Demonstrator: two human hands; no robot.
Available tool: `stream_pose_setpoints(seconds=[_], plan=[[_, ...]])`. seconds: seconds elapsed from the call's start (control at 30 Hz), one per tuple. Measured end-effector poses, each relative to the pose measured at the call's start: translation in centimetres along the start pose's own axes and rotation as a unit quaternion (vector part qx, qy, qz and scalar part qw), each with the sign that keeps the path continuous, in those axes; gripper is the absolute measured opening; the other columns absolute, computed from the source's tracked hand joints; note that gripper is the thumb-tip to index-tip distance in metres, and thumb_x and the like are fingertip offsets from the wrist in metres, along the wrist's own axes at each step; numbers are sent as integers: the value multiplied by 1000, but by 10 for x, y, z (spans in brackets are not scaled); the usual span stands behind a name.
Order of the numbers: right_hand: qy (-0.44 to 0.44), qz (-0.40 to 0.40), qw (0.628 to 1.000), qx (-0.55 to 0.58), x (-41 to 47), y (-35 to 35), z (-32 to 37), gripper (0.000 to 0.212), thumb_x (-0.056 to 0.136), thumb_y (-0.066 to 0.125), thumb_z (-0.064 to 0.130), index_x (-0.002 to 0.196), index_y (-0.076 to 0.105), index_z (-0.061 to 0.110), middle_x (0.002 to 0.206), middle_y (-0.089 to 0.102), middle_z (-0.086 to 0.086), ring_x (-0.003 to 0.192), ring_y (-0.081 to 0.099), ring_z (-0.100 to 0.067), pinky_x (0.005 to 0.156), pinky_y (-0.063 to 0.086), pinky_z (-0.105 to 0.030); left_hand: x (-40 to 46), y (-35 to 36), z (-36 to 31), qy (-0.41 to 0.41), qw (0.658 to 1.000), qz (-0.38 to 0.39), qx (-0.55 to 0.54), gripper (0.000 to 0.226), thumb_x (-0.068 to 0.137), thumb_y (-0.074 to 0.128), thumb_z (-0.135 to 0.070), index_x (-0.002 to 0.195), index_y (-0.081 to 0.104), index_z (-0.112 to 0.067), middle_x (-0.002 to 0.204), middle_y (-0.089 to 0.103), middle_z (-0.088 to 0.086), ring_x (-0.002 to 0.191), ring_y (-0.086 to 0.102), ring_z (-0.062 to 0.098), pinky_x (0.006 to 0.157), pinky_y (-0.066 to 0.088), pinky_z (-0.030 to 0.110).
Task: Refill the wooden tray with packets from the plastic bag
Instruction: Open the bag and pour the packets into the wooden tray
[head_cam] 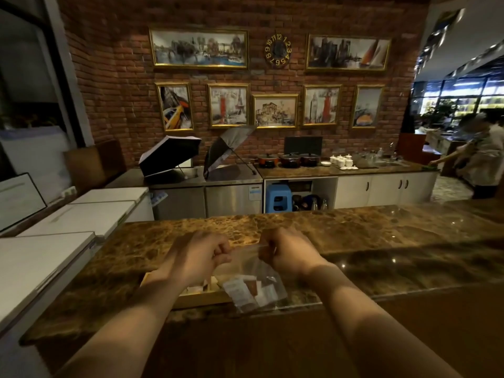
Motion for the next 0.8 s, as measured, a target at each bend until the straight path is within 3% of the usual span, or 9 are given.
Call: stream_pose_setpoints(seconds=[0.07, 0.17, 0.23, 0.43, 0.53, 0.6, 0.8], plan=[[-2, 4, 1000, -7, 15, 1, -7, 10, 92, 69, 28, 101, 70, 32, 99, 70, 7, 93, 65, -14, 85, 57, -35, 14, 2, 1, -9, 1000, -7, -5, 4, 89, 75, -37, 92, 72, -37, 84, 69, -22, 75, 60, -7, 67, 52, 19], [-2, 1, 1000, 1, 34, 8, -16, 5, 89, 70, 31, 94, 70, 33, 99, 69, 6, 92, 66, -16, 85, 60, -39, 34, 9, 8, -10, 1000, -10, -9, 6, 89, 75, -38, 94, 74, -36, 90, 74, -19, 84, 65, -1, 77, 60, 33], [-12, -11, 1000, 10, 46, 11, -20, 6, 89, 70, 33, 95, 70, 32, 97, 69, 5, 88, 68, -16, 81, 61, -39, 45, 16, 16, -7, 1000, -8, -16, 7, 87, 77, -39, 93, 74, -36, 88, 74, -19, 83, 66, -1, 78, 61, 35], [-8, 6, 1000, 2, 98, 28, -29, 4, 90, 70, 28, 92, 71, 31, 92, 70, 9, 85, 67, -13, 80, 60, -37, 89, 32, 50, -13, 1000, -19, -21, 8, 86, 78, -39, 92, 74, -36, 88, 75, -19, 81, 66, -3, 77, 61, 33], [-12, -5, 1000, -3, 131, 35, -25, 9, 91, 70, 24, 87, 68, 32, 88, 69, 10, 80, 66, -8, 75, 60, -31, 113, 32, 69, 3, 1000, -24, -6, 9, 87, 76, -39, 94, 74, -34, 90, 76, -17, 79, 64, -5, 78, 56, 24], [-20, -11, 1000, -14, 153, 37, -20, 11, 90, 68, 23, 84, 66, 32, 86, 69, 9, 79, 66, -10, 76, 61, -34, 130, 27, 82, 15, 999, -32, 8, 10, 88, 75, -42, 95, 74, -34, 88, 75, -17, 75, 64, -4, 72, 53, 19], [-15, -8, 999, -30, 221, 56, -5, 7, 90, 68, 24, 88, 66, 30, 87, 66, 9, 81, 64, -11, 78, 60, -35, 179, 22, 133, 6, 1000, -21, 21, 11, 93, 69, -43, 102, 71, -39, 89, 68, -19, 86, 66, 4, 75, 55, 26]])
Point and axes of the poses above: each hand's wrist, its own x-axis towards the middle knuckle, its own y-axis out of the palm, z = x × y, the point moved 9 cm from there along x, towards the middle knuckle
